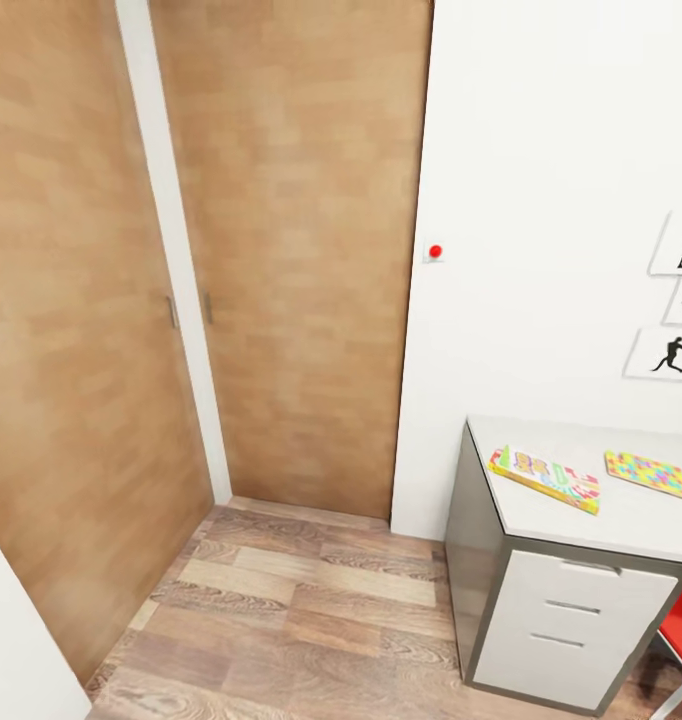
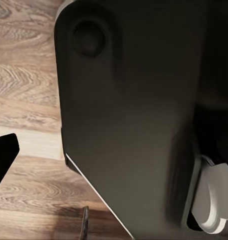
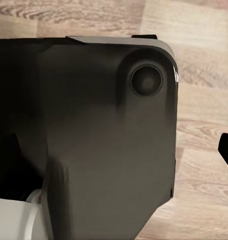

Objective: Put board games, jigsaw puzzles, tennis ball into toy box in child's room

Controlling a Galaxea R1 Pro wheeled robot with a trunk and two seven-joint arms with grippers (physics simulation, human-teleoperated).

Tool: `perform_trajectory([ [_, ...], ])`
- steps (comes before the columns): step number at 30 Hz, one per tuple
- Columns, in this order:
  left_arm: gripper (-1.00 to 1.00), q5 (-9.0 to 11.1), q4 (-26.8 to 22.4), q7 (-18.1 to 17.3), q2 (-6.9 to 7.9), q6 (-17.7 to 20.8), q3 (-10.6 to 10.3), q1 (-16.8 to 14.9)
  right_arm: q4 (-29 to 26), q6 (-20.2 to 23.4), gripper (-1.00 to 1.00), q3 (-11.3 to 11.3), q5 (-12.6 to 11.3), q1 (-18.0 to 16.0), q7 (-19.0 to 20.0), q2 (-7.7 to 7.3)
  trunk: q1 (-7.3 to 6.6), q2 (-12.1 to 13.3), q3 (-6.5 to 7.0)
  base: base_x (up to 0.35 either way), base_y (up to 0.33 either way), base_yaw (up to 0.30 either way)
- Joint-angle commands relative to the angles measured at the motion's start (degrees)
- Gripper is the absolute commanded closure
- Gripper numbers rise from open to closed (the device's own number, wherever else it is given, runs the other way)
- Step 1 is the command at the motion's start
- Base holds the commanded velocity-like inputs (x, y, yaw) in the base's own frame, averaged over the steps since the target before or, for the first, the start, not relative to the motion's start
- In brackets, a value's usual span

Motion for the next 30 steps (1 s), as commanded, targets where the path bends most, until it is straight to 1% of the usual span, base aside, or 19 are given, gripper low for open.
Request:
perform_trajectory([
  [1, -1.0, 0.01, -0.08, 0.0, 0.06, -0.13, 0.01, 0.02, 0.01, -0.21, -1.0, -0.09, -0.07, -0.01, -0.03, 0.01, -0.22, 0.38, 0.14, 0.0, 0.0, -0.113],
  [7, -1.0, -0.12, -0.08, 0.0, 0.35, -2.69, -0.09, 0.02, 0.03, -0.3, -1.0, -0.09, -0.08, -0.01, -0.03, 0.0, -1.54, 2.79, 1.21, 0.0, 0.0, -0.207],
  [16, -1.0, -0.11, -0.08, 0.0, 0.39, -3.56, -0.12, 0.02, 0.03, -0.3, -1.0, -0.1, -0.09, -0.01, -0.03, 0.0, -3.52, 6.4, 2.83, 0.0, 0.0, -0.255],
  [30, -1.0, -0.08, -0.08, 0.0, 0.39, -3.71, -0.13, 0.02, 0.03, -0.33, -1.0, -0.13, -0.14, -0.01, -0.03, 0.0, -3.52, 6.4, 2.83, 0.0, 0.0, -0.261],
])
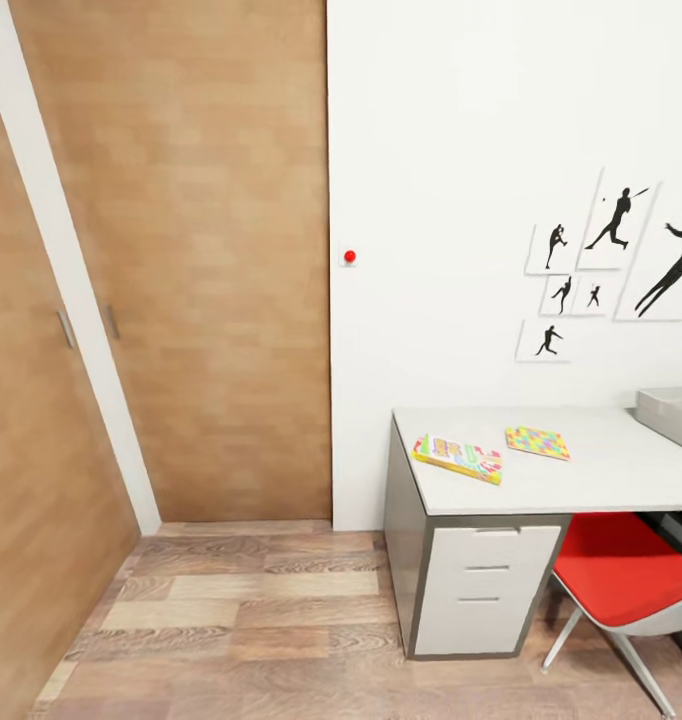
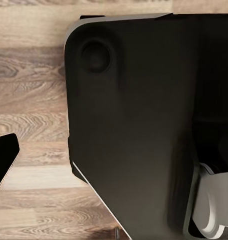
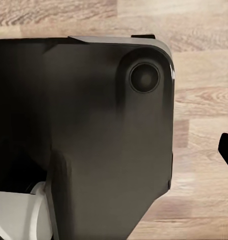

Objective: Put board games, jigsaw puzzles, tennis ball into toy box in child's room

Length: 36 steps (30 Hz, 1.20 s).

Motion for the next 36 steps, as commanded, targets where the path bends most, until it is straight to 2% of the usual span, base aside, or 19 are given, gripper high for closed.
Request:
perform_trajectory([
  [1, -1.0, 0.0, -0.08, 0.0, 0.0, -0.13, -0.01, 0.03, -0.01, -0.16, -1.0, -0.1, -0.08, -0.01, -0.03, 0.01, 0.01, -0.04, -0.05, 0.0, 0.0, -0.261],
  [13, -1.0, -0.16, -0.08, 0.0, 0.0, -2.5, -0.16, 0.03, -0.01, -0.21, -1.0, -0.1, -0.1, -0.01, -0.03, 0.01, 0.01, -0.04, -0.05, 0.0, 0.0, -0.261],
  [36, -1.0, -0.26, -0.08, 0.0, 0.0, -2.75, -0.18, 0.03, -0.01, -0.21, -1.0, -0.1, -0.11, -0.01, -0.03, 0.01, 0.01, -0.04, -0.05, 0.0, 0.0, -0.262],
])
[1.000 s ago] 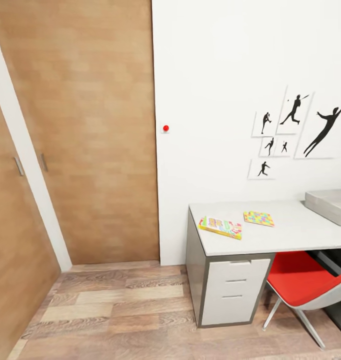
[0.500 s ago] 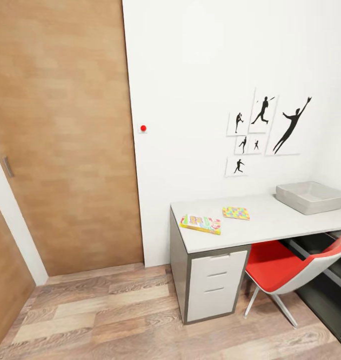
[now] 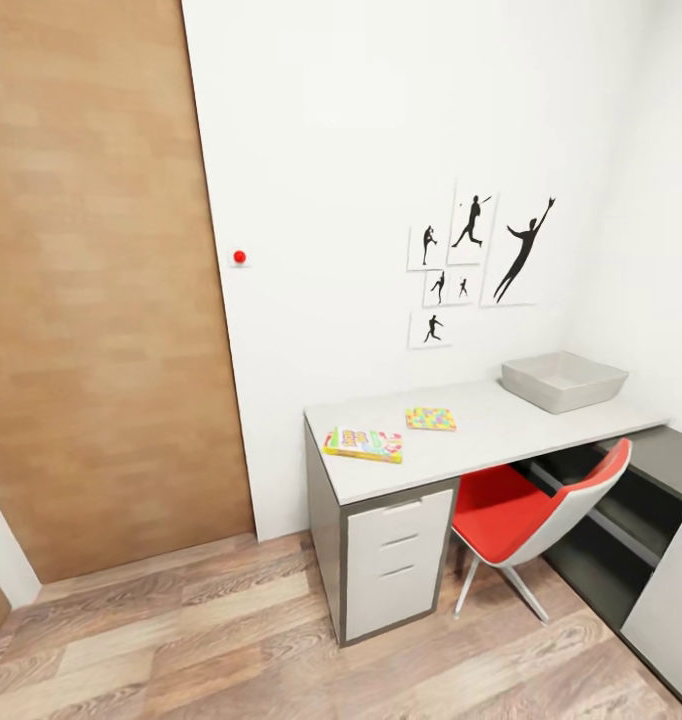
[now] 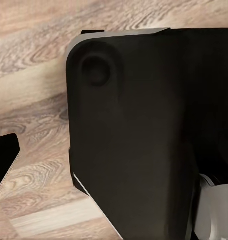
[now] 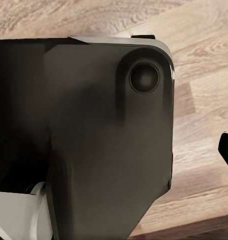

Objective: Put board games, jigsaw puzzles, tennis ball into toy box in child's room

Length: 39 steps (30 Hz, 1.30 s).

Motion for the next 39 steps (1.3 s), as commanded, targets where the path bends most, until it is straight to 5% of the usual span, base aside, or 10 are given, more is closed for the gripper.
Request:
perform_trajectory([
  [1, -1.0, -0.03, -0.08, 0.0, 0.0, -0.11, -0.02, 0.03, -0.01, -0.15, -1.0, -0.09, -0.08, -0.01, -0.02, 0.01, 0.01, -0.04, -0.05, 0.0, 0.0, -0.262],
  [9, -1.0, -0.03, -0.08, 0.0, 0.0, -0.11, -0.02, 0.03, -0.01, -0.15, -1.0, -0.07, -0.08, -0.01, -0.02, 0.01, 0.01, -0.04, -0.05, 0.0, 0.0, -0.262],
  [39, -1.0, -0.11, -0.08, 0.26, 0.15, -0.11, -0.02, -0.03, -0.01, -0.24, -1.0, -0.04, -0.05, -0.01, -0.02, 0.07, -6.58, 12.0, 5.31, 0.0, 0.0, -0.262],
])
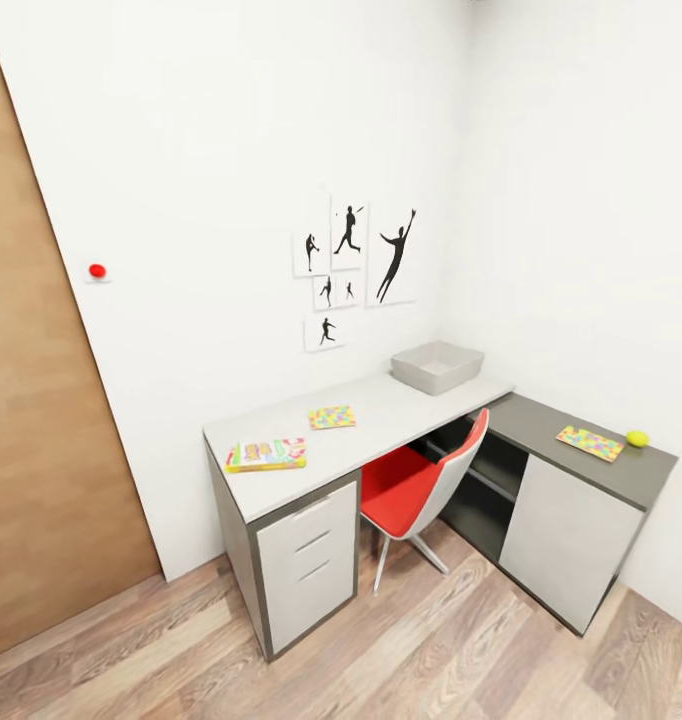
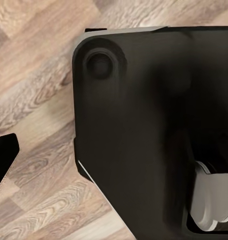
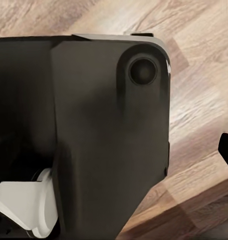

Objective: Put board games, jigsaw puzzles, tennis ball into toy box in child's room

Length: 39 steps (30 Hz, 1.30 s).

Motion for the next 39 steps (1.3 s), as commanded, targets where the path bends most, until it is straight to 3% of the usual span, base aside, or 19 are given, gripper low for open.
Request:
perform_trajectory([
  [1, -1.0, -0.03, -0.08, 0.04, 0.0, -0.11, -0.02, 0.02, -0.02, -0.15, -1.0, -0.08, -0.06, -0.01, -0.02, 0.0, -0.22, 0.37, 0.11, 0.0, 0.0, -0.262],
  [12, -1.0, -0.03, -0.16, 0.22, 0.18, -0.11, 0.0, -0.15, -0.02, -0.15, -1.0, -0.08, -0.06, -0.01, -0.02, -0.04, -2.63, 4.78, 1.73, 0.0, 0.0, -0.252],
  [25, -1.0, -0.02, -4.06, 0.29, 0.85, 0.72, 0.12, -0.7, -0.4, 0.29, -1.0, -0.22, -0.02, -0.06, -0.1, 0.03, -5.49, 9.99, 3.08, 0.0, 0.0, -0.17],
  [31, -1.0, 0.26, -4.36, 0.37, 1.12, 2.4, 0.26, -5.43, -5.17, 2.07, -1.0, -0.46, -0.01, -1.78, -0.11, 0.07, -6.8, 12.4, 3.64, 0.0, 0.0, -0.13],
  [39, -1.0, 0.45, -4.47, 0.38, 1.51, 7.88, 0.39, -14.63, -12.81, 11.67, -1.0, -0.52, -0.54, -7.78, -0.14, 0.39, -8.56, 15.61, 4.35, 0.0, 0.0, -0.045],
])
